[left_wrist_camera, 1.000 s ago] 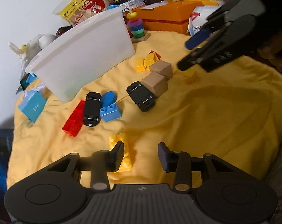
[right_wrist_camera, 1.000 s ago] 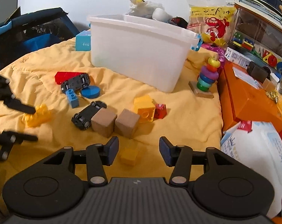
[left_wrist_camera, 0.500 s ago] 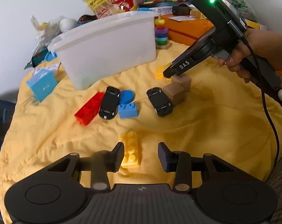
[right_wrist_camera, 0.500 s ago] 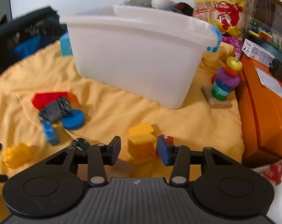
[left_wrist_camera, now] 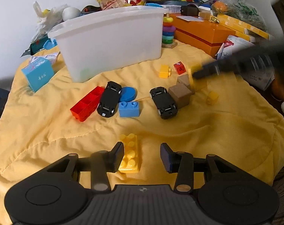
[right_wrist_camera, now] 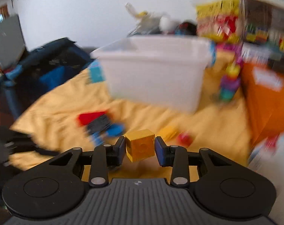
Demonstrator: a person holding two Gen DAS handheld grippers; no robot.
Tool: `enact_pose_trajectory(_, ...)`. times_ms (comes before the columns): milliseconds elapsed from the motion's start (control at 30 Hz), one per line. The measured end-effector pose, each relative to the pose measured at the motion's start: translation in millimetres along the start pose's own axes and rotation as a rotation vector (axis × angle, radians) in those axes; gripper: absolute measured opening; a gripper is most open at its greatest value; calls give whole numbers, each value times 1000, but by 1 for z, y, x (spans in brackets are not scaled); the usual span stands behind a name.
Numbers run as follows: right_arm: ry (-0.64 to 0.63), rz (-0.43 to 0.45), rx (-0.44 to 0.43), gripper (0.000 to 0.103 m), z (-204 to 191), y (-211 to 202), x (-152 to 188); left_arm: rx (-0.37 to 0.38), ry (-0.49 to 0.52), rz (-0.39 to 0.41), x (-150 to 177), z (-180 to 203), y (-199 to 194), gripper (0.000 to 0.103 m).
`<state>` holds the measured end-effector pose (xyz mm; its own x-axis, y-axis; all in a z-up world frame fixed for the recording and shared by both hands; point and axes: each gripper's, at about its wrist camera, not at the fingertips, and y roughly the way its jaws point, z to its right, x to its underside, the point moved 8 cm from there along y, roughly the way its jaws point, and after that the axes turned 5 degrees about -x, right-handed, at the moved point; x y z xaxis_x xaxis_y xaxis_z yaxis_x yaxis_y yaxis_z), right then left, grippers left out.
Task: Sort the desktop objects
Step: 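Grasp the long yellow brick with the left tool while the right tool grasps the square yellow brick, then carry both yellow bricks over the white bin and open both tools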
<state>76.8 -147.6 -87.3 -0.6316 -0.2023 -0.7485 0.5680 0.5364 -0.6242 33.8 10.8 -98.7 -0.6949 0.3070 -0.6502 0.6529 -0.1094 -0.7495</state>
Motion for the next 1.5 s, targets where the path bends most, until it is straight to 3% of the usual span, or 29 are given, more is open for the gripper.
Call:
enact_pose_trajectory(133, 54, -53, -71, 38, -2, 10, 45, 25, -8, -2, -2, 3, 0, 47)
enact_pose_trajectory(433, 67, -111, 10, 36, 25, -14, 92, 30, -33, 8, 0, -2, -9, 47)
enact_pose_trajectory(600, 8, -114, 26, 42, 20, -22, 90, 25, -33, 11, 1, -6, -11, 47)
enact_pose_trajectory(733, -40, -79, 48, 55, 14, -16, 76, 2, -44, 3, 2, -12, -6, 47)
enact_pose_trajectory(833, -30, -100, 54, 54, 16, -3, 74, -12, -66, 5, 4, -19, 0, 47)
enact_pose_trajectory(933, -16, -126, 59, 46, 17, 6, 76, -12, -60, 3, 5, -23, 6, 47)
enact_pose_trajectory(967, -14, -130, 52, 46, 16, 7, 76, -3, -54, -3, 7, -23, 10, 43)
enact_pose_trajectory(1033, -29, -130, 47, 46, 11, 7, 77, 33, -50, -42, 12, -22, 16, 27)
enact_pose_trajectory(1100, -46, -130, 47, 46, 6, 6, 77, 47, -40, -30, 12, -20, 12, 27)
enact_pose_trajectory(1267, -79, -91, 54, 46, -1, -8, 58, 40, -35, 100, -26, -31, -18, 27)
enact_pose_trajectory(1500, -116, 121, 94, 46, 9, -34, -37, 2, -73, 326, -128, -71, -48, 27)
